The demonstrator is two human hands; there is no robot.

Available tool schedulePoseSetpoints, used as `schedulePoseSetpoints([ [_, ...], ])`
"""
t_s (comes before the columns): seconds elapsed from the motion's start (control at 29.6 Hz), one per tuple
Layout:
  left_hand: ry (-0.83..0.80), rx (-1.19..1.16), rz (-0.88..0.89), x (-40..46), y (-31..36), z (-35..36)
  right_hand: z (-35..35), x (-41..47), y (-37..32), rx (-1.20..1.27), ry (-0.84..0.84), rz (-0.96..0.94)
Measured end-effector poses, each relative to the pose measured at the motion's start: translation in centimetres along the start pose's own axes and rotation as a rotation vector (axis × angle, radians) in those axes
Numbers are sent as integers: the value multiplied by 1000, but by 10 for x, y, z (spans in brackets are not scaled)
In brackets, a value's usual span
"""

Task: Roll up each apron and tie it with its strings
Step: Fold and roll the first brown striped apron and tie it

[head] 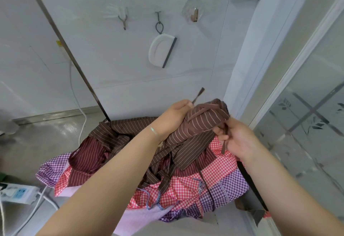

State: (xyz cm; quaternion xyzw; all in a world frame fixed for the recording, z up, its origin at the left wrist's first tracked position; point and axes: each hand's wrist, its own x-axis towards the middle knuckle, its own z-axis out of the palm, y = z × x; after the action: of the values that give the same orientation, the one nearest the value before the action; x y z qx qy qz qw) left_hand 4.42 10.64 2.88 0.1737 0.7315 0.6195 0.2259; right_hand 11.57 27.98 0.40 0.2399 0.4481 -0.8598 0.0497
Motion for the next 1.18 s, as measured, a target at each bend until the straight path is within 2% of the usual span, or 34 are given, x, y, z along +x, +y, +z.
schedulePoseSetpoints([
  [0.1, -182, 336, 109, -6, 7, 0, 1, 8, -14, -362, -141, -14],
  [0.17, -292, 561, 135, -8, 6, 4, 8, 9, -31, -794, -142, -129],
  [0.24, -335, 734, 149, -10, 2, 9, 19, 6, -47, -1147, -192, -164],
  [0.3, -319, 783, 108, -10, -5, 12, 28, 5, -56, -1295, -240, -162],
  [0.37, -261, 700, 15, -11, -10, 13, 37, 1, -55, -1278, -219, -193],
  [0.47, -144, 434, -128, -10, -15, 10, 48, -4, -39, -1061, -138, -371],
  [0.61, -3, 472, -150, -5, -21, 5, 45, -2, -14, -913, -22, -617],
  [0.68, 75, 416, -166, -5, -25, 7, 45, -3, -4, -874, 13, -677],
  [0.78, 139, 259, -161, -7, -27, 12, 46, -5, 4, -939, -35, -703],
  [0.91, 58, 148, -93, -13, -21, 9, 48, -6, 1, -1079, -108, -729],
  [1.01, -22, 162, -59, -17, -20, 9, 49, -5, 1, -1145, -136, -728],
  [1.18, -56, 334, 80, -18, -23, 8, 52, 3, 4, -1188, -3, -756],
])
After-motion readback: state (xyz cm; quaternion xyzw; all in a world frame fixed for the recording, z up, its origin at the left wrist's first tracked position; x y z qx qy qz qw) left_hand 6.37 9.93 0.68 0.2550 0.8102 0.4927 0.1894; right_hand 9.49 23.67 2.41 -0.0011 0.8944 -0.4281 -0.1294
